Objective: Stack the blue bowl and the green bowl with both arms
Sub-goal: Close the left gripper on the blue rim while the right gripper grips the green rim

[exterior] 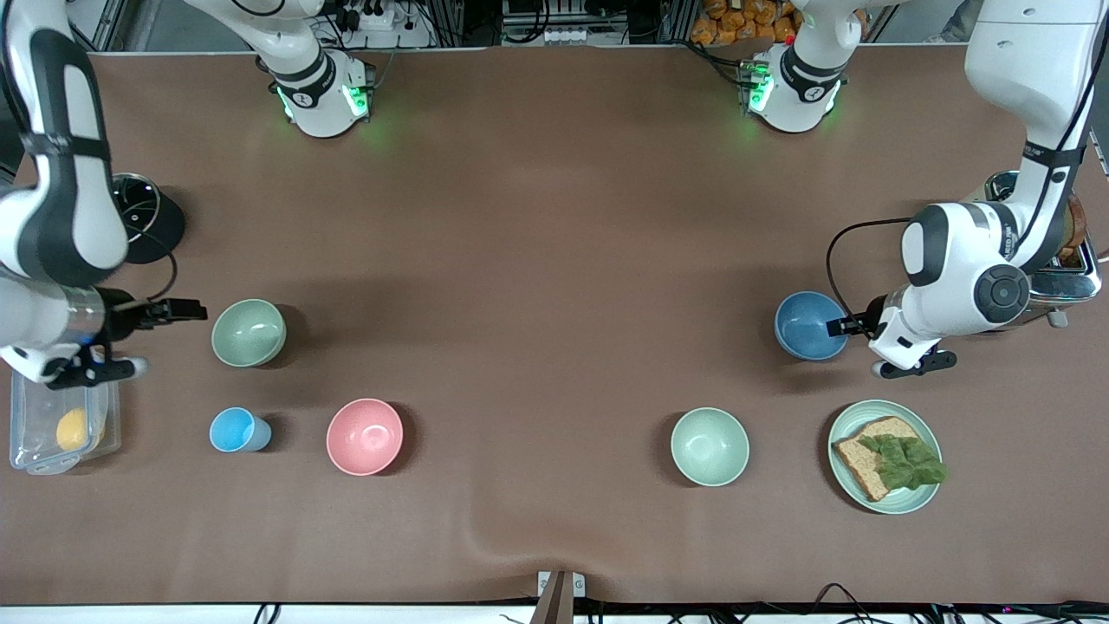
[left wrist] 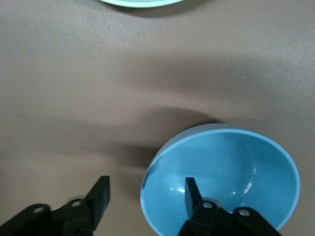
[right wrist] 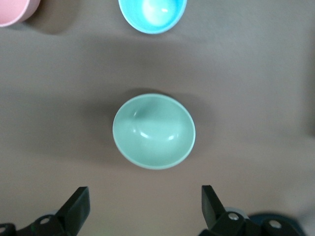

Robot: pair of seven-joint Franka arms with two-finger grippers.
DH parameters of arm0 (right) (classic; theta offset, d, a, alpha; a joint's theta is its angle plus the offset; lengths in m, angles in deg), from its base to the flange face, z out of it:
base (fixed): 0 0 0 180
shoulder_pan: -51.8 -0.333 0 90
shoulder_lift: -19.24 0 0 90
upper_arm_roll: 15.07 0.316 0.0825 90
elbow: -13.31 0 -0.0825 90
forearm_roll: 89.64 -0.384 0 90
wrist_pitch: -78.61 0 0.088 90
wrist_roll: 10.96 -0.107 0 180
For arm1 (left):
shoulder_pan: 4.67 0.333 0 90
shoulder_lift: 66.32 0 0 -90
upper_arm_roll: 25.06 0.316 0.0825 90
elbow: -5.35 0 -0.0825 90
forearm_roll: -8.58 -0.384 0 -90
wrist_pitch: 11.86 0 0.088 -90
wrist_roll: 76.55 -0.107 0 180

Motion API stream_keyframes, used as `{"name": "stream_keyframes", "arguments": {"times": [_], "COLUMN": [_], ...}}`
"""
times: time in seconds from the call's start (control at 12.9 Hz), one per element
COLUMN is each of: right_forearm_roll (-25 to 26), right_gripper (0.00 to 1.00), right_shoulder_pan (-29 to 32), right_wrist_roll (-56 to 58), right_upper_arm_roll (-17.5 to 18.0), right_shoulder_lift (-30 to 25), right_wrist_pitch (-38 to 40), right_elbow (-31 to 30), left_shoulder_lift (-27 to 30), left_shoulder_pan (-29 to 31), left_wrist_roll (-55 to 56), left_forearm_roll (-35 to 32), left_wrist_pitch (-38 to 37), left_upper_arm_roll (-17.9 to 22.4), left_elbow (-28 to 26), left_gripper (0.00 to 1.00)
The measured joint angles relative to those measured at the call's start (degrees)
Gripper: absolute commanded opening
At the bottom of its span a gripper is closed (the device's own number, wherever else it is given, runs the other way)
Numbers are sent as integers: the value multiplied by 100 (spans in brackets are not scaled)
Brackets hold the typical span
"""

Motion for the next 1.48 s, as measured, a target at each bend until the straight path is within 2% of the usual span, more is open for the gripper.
{"name": "stream_keyframes", "arguments": {"times": [0.16, 0.31, 0.47, 0.54, 0.62, 0.85, 1.01, 1.24, 1.32, 1.4, 1.48], "right_forearm_roll": [0, -7, -44, -53, -59, -185, -472, -602, -612, -616, -619], "right_gripper": [100, 100, 100, 100, 100, 100, 100, 100, 82, 30, 2], "right_shoulder_pan": [35, 151, 228, 249, 262, 277, 364, 497, 499, 499, 499], "right_wrist_roll": [691, 1350, 1715, 1784, 1817, 1891, 2154, 2348, 2356, 2357, 2362], "right_upper_arm_roll": [-19, -26, -27, -27, -28, -29, -35, -35, -33, -28, -26], "right_shoulder_lift": [220, 405, 579, 668, 747, 979, 1111, 1222, 1223, 1223, 1223], "right_wrist_pitch": [-335, -632, -782, -904, -1159, -1830, -1873, -1831, -1773, -1730, -1700], "right_elbow": [2, 1, -7, -62, -203, -698, -770, -791, -791, -791, -791], "left_shoulder_lift": [-54, -95, -109, -113, -115, -104, -86, -82, -73, -61, -44], "left_shoulder_pan": [0, 1, 1, 2, 2, 1, 1, 2, 2, 1, 2], "left_wrist_roll": [0, 0, 0, 0, 0, 0, 0, 0, 0, 0, 0], "left_forearm_roll": [0, 0, 0, 0, 0, 0, 0, 0, 0, 0, 0], "left_wrist_pitch": [64, 110, 135, 139, 141, 146, 145, 147, 147, 148, 148], "left_upper_arm_roll": [1, 1, 1, 2, 2, -5, -8, -9, -9, -10, -10], "left_elbow": [-18, -30, -38, -40, -41, -35, -36, -29, -15, 2, 22], "left_gripper": [53, 42, 23, 9, 1, 0, 0, 0, 0, 0, 0]}}
